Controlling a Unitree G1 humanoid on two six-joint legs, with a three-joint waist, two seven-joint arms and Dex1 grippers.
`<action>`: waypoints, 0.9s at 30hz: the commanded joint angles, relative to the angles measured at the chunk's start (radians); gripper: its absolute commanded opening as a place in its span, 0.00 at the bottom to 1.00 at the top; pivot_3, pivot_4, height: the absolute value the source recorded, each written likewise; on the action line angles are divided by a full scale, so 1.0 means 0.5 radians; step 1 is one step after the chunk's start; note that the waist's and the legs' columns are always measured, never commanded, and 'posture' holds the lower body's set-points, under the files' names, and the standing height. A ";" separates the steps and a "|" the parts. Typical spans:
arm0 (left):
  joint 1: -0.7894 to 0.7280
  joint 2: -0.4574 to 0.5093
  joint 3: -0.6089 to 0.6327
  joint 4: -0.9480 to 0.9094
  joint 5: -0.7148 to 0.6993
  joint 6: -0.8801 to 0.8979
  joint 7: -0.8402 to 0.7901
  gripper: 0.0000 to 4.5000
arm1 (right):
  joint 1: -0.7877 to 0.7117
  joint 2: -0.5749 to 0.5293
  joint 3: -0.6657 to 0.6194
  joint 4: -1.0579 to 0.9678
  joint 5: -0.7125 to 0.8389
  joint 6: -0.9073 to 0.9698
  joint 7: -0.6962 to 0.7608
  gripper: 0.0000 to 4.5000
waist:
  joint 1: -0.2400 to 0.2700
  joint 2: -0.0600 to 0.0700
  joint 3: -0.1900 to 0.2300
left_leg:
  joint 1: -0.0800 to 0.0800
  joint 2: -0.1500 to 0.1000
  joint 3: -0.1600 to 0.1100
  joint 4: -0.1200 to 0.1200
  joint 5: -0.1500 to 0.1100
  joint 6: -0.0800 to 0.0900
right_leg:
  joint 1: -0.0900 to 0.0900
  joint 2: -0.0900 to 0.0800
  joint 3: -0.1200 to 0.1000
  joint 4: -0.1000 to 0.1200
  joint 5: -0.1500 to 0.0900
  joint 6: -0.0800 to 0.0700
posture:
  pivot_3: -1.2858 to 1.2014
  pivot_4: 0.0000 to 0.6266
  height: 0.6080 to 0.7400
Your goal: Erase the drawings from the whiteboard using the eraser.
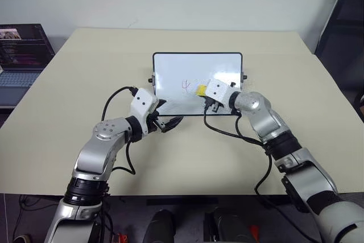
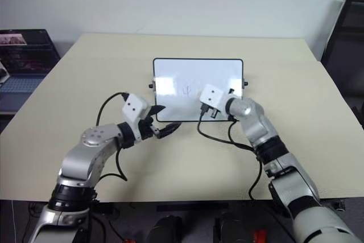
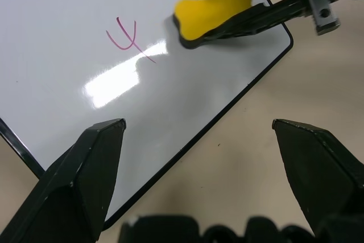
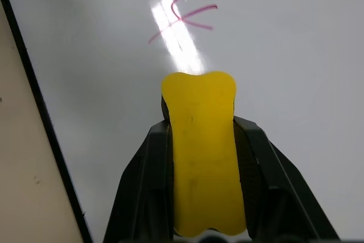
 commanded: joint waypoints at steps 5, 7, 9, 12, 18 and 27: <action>0.040 0.050 0.069 -0.065 -0.026 -0.022 -0.002 1.00 | 0.205 0.011 -0.312 -0.649 0.343 0.351 0.073 0.24 | -0.010 0.000 0.001 | -0.001 0.001 0.000 -0.001 0.000 0.000 | -0.002 0.000 0.001 0.000 0.000 0.000 | 0.52 0.24 1.00; 0.063 0.053 0.099 -0.068 -0.031 -0.029 0.018 1.00 | 0.334 0.014 -0.425 -0.905 0.486 0.513 0.082 0.24 | -0.011 0.000 0.001 | -0.002 0.001 0.000 -0.002 0.000 0.000 | -0.002 0.000 0.001 -0.001 0.000 0.000 | 0.52 0.24 1.00; 0.089 0.038 0.137 -0.084 -0.050 -0.027 0.047 1.00 | 0.501 0.009 -0.532 -1.139 0.610 0.657 0.074 0.24 | -0.007 0.000 0.001 | -0.004 0.001 -0.005 -0.002 0.000 0.000 | -0.001 0.000 0.000 -0.005 0.000 0.000 | 0.52 0.24 1.00; 0.120 0.014 0.180 -0.112 -0.071 -0.026 0.079 1.00 | 0.719 0.025 -0.619 -1.383 0.776 0.818 0.063 0.24 | 0.000 0.000 0.001 | -0.008 0.001 -0.006 -0.002 0.000 0.000 | -0.002 0.000 -0.002 -0.009 0.000 0.000 | 0.52 0.24 1.00; 0.127 -0.038 0.267 -0.136 -0.141 -0.019 0.137 1.00 | 1.040 0.035 -0.641 -1.619 0.902 0.865 -0.022 0.24 | 0.000 0.000 0.001 | -0.009 0.001 -0.005 -0.001 0.000 0.000 | -0.002 0.000 -0.002 -0.012 -0.005 0.008 | 0.52 0.24 1.00; 0.096 -0.037 0.280 -0.167 -0.177 0.068 0.198 1.00 | 1.139 0.074 -0.563 -1.532 0.842 0.559 -0.178 0.24 | -0.004 0.000 0.001 | -0.009 0.001 -0.002 -0.002 0.000 0.000 | -0.002 0.001 -0.002 -0.013 -0.006 0.010 | 0.52 0.24 1.00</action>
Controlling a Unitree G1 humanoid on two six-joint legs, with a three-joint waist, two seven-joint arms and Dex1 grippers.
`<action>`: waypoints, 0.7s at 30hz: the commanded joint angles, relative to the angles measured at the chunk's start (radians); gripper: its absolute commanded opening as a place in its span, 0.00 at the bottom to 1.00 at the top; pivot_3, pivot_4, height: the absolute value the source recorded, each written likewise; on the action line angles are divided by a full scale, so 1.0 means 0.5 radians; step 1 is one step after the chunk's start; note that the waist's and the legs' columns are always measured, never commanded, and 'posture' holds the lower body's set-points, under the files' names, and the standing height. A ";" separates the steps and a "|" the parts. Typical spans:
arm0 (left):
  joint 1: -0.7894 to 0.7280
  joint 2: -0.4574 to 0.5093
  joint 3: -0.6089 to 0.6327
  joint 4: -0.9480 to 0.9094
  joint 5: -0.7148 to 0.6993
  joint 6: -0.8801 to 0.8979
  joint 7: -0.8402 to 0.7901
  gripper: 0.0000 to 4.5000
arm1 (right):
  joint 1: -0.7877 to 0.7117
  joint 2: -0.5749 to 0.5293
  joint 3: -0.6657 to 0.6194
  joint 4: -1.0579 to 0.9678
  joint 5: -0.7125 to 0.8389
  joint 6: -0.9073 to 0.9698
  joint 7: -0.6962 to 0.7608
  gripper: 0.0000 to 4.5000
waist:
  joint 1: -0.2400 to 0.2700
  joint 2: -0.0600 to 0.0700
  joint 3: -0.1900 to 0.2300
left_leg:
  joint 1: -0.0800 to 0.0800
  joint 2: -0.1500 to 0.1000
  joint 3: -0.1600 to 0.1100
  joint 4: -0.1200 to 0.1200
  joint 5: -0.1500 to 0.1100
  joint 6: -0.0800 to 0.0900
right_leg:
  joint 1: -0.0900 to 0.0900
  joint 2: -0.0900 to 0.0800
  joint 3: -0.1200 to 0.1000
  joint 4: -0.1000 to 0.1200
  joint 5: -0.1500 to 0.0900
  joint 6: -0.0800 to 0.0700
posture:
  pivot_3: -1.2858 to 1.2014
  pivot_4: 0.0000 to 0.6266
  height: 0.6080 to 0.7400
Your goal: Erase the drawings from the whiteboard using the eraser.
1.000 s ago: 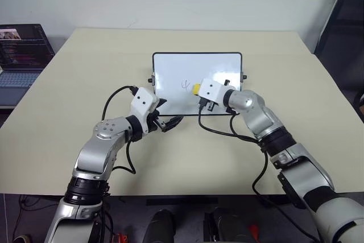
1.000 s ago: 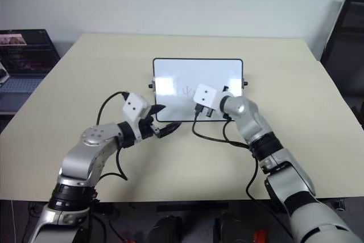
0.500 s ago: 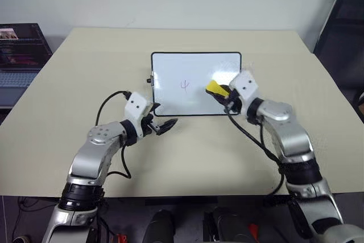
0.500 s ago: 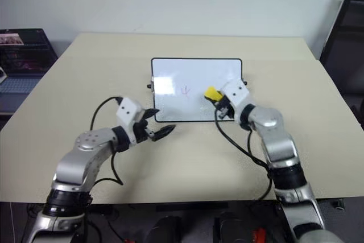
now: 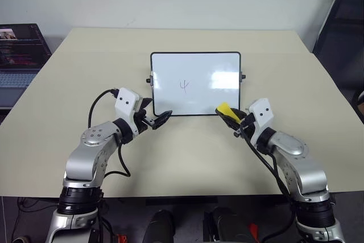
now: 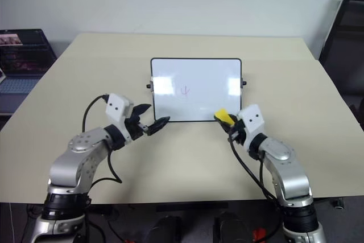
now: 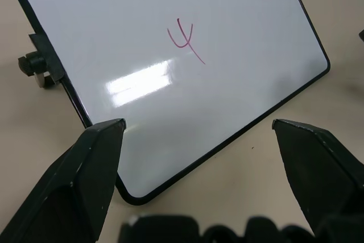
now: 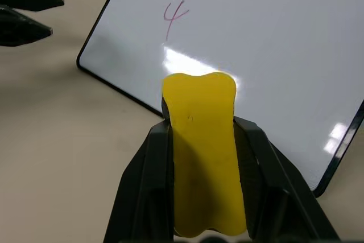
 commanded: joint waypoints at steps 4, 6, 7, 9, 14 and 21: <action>-0.031 0.002 0.022 -0.115 -0.026 0.036 0.046 1.00 | -0.015 -0.039 0.025 0.094 -0.006 -0.188 -0.035 0.24 | 0.003 0.000 0.000 | 0.000 0.000 0.001 0.000 0.000 0.000 | 0.000 0.000 -0.001 0.000 0.000 0.000 | 0.52 0.24 1.00; -0.029 0.002 0.021 -0.127 -0.030 0.043 0.057 1.00 | -0.015 -0.063 0.028 0.118 -0.002 -0.207 -0.029 0.24 | 0.004 0.000 0.000 | -0.001 0.000 0.001 0.000 0.000 0.000 | 0.000 0.000 -0.001 0.000 0.000 0.000 | 0.52 0.24 1.00; -0.028 0.003 0.021 -0.133 -0.033 0.046 0.061 1.00 | -0.017 -0.070 0.028 0.125 0.004 -0.214 -0.029 0.24 | 0.004 0.000 0.000 | -0.001 0.000 0.001 0.000 0.000 0.000 | 0.000 0.000 0.000 0.000 0.000 0.000 | 0.52 0.24 1.00; -0.024 0.003 0.023 -0.143 -0.035 0.052 0.066 1.00 | -0.023 -0.080 0.030 0.132 0.014 -0.223 -0.029 0.24 | 0.004 0.000 0.000 | 0.000 0.000 0.001 0.000 0.000 0.000 | 0.000 0.000 -0.001 0.000 0.000 0.000 | 0.52 0.24 1.00; -0.021 0.002 0.033 -0.148 -0.041 0.055 0.076 1.00 | -0.057 -0.070 0.046 0.129 0.025 -0.223 -0.035 0.24 | 0.004 0.000 0.000 | 0.000 0.000 0.001 0.000 0.000 0.000 | 0.000 0.000 0.000 0.000 0.000 0.000 | 0.52 0.24 1.00; -0.058 0.007 0.025 -0.089 0.027 0.032 0.173 1.00 | -0.381 -0.092 0.187 0.309 -0.182 -0.293 -0.118 0.24 | 0.002 0.000 0.000 | 0.000 0.000 0.000 0.001 0.000 0.000 | 0.000 0.000 0.000 0.001 0.000 0.000 | 0.52 0.24 1.00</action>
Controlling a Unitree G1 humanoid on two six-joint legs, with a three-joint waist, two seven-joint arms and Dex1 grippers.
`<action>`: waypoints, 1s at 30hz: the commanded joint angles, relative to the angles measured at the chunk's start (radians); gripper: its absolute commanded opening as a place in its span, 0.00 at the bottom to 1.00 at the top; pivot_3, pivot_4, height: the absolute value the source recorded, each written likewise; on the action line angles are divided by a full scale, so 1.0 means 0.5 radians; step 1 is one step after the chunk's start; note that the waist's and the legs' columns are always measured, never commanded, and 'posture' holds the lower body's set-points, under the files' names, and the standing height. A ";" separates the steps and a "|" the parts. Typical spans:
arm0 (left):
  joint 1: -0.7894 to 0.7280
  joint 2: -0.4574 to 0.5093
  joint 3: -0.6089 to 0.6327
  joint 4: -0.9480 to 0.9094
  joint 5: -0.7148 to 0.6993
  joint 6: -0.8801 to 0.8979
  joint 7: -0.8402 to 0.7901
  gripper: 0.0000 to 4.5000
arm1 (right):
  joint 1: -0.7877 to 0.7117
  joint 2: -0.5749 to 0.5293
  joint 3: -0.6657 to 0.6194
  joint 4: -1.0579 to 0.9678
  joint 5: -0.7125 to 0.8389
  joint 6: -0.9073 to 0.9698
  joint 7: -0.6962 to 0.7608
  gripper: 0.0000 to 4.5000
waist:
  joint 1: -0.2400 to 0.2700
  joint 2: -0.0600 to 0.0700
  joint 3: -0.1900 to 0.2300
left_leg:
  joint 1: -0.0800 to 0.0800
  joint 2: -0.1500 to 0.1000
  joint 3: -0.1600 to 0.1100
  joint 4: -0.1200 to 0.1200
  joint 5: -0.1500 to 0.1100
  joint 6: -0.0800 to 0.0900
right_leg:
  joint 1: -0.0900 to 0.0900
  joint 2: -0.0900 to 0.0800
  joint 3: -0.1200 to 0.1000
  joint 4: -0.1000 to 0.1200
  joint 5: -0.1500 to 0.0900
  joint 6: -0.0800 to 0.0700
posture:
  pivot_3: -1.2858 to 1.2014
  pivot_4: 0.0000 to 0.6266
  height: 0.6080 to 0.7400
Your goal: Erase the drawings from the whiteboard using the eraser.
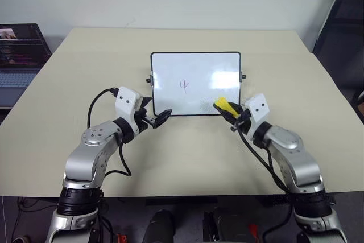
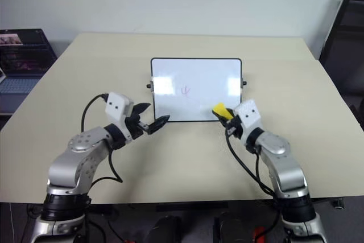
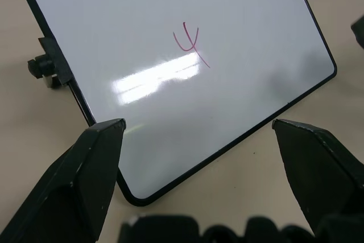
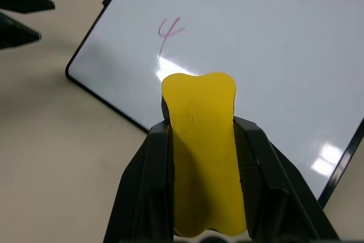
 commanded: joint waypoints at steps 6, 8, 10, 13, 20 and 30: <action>-0.085 0.017 0.019 0.017 0.047 -0.029 0.061 1.00 | -0.509 0.048 0.182 0.478 -0.257 -0.263 -0.099 0.24 | 0.003 0.000 0.000 | -0.001 -0.001 0.001 0.000 0.000 0.000 | 0.000 0.000 -0.001 -0.001 0.005 -0.009 | 0.52 0.24 1.00; -0.107 0.024 0.009 0.042 0.070 -0.033 0.069 1.00 | -0.724 0.091 0.262 0.700 -0.312 -0.318 -0.059 0.24 | -0.001 0.000 0.000 | -0.001 0.000 0.002 0.000 0.000 0.000 | -0.001 0.000 -0.001 0.000 0.005 -0.009 | 0.52 0.24 1.00; -0.125 0.024 -0.003 0.060 0.087 -0.043 0.066 1.00 | -0.882 0.130 0.318 0.890 -0.346 -0.386 -0.020 0.24 | -0.010 0.000 0.000 | -0.001 0.000 0.002 -0.001 0.000 0.000 | -0.002 0.000 -0.001 0.000 0.006 -0.010 | 0.52 0.24 1.00; -0.142 0.025 -0.021 0.083 0.107 -0.062 0.052 1.00 | -1.043 0.187 0.366 1.141 -0.396 -0.502 -0.007 0.24 | -0.008 0.000 0.000 | -0.002 0.000 0.001 -0.001 0.000 0.000 | -0.002 0.000 -0.003 0.000 0.006 -0.010 | 0.52 0.24 1.00; -0.133 0.040 -0.024 0.117 0.115 -0.089 -0.010 1.00 | -1.321 0.294 0.464 1.698 -0.522 -0.685 0.034 0.24 | -0.004 0.000 0.000 | -0.003 -0.001 -0.001 0.000 0.000 0.000 | -0.002 -0.003 -0.003 -0.001 0.006 -0.010 | 0.52 0.24 1.00; -0.120 0.084 -0.027 0.193 0.148 -0.144 -0.092 1.00 | -1.473 0.321 0.535 2.131 -0.666 -0.837 0.051 0.24 | -0.009 0.000 0.000 | -0.003 0.000 -0.003 0.000 0.000 0.000 | -0.002 -0.002 -0.004 0.002 0.006 -0.011 | 0.52 0.24 1.00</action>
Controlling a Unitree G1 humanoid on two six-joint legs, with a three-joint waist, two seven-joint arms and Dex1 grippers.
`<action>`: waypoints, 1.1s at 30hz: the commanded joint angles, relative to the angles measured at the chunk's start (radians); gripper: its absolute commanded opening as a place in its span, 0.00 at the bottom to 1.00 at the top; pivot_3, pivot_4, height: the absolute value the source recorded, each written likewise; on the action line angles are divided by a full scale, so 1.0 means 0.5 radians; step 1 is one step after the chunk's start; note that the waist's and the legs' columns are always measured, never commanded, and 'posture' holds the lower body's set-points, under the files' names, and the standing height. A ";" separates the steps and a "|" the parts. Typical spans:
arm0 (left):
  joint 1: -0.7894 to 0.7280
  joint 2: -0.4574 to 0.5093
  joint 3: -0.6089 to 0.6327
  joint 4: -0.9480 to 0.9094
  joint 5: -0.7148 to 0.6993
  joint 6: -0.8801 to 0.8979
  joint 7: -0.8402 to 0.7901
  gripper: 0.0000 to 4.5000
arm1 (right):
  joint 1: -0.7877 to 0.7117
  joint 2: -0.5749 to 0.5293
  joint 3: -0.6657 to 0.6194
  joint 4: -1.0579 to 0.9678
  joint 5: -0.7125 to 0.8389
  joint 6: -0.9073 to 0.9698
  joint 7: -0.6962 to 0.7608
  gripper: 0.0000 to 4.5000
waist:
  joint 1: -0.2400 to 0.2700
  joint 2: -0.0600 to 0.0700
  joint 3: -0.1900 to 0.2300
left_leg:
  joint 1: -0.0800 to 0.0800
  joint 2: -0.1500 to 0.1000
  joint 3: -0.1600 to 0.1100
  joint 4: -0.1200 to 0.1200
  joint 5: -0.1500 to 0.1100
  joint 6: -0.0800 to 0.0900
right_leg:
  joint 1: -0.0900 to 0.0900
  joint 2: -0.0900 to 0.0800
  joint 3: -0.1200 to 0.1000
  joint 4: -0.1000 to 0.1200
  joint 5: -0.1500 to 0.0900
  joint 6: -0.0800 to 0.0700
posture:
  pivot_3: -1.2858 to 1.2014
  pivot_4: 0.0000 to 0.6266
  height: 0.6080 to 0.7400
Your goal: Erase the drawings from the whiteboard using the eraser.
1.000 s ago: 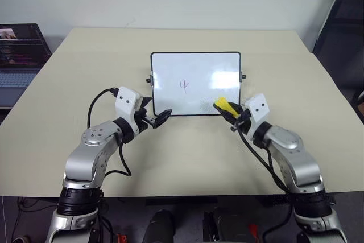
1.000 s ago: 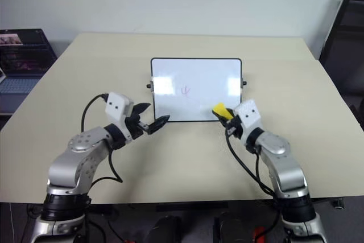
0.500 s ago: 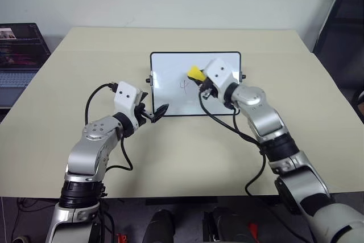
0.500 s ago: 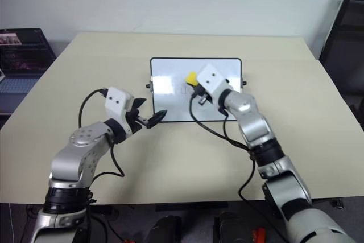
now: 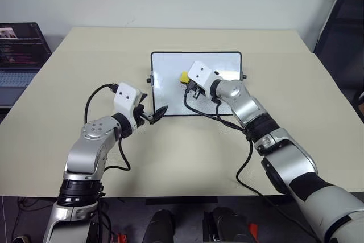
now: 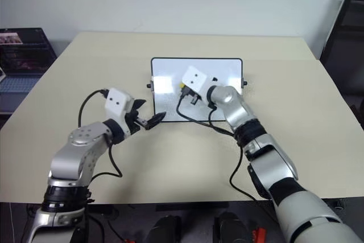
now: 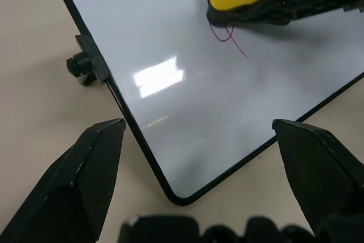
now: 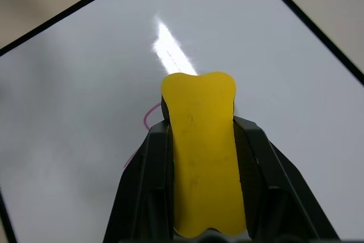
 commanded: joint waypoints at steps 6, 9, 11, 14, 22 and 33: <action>-0.004 0.056 0.014 0.073 0.022 -0.131 -0.088 1.00 | 0.021 -0.024 0.095 0.017 -0.127 -0.068 0.145 0.24 | -0.001 0.000 0.000 | 0.002 0.000 0.000 0.000 0.000 0.000 | 0.000 0.000 0.000 0.004 0.000 0.000 | 0.52 0.24 1.00; -0.022 0.066 0.021 0.107 0.023 -0.155 -0.109 1.00 | -0.035 -0.006 0.051 0.076 -0.149 -0.116 0.016 0.24 | -0.002 0.000 0.000 | 0.003 0.000 -0.001 0.001 0.000 0.000 | 0.000 0.000 0.000 0.006 0.000 0.000 | 0.52 0.24 1.00; -0.031 0.068 0.020 0.113 0.022 -0.161 -0.117 1.00 | -0.071 -0.001 0.036 0.120 -0.161 -0.145 -0.051 0.24 | -0.002 0.000 0.000 | 0.004 0.000 0.000 0.002 0.000 0.000 | 0.000 0.000 0.001 0.009 0.000 0.000 | 0.52 0.24 1.00; -0.050 0.070 0.008 0.101 0.019 -0.147 -0.131 1.00 | -0.106 0.007 0.031 0.187 -0.163 -0.163 -0.063 0.24 | -0.003 0.000 0.000 | 0.007 0.000 0.001 0.002 0.000 0.000 | 0.000 0.000 0.001 0.014 0.000 0.000 | 0.52 0.24 1.00; -0.118 0.091 -0.018 0.046 0.003 -0.066 -0.177 1.00 | 0.003 0.019 0.106 0.100 -0.159 -0.105 0.267 0.24 | -0.004 0.000 0.000 | 0.011 0.000 0.003 0.002 0.000 0.000 | 0.003 0.001 0.001 0.014 0.000 0.000 | 0.52 0.24 1.00; -0.176 0.118 -0.056 -0.026 -0.014 0.009 -0.236 1.00 | -0.059 -0.020 0.049 0.195 -0.203 -0.111 0.062 0.24 | -0.002 0.000 0.000 | 0.013 0.000 0.002 0.002 0.001 0.000 | 0.004 0.001 0.002 0.015 0.000 0.000 | 0.52 0.24 1.00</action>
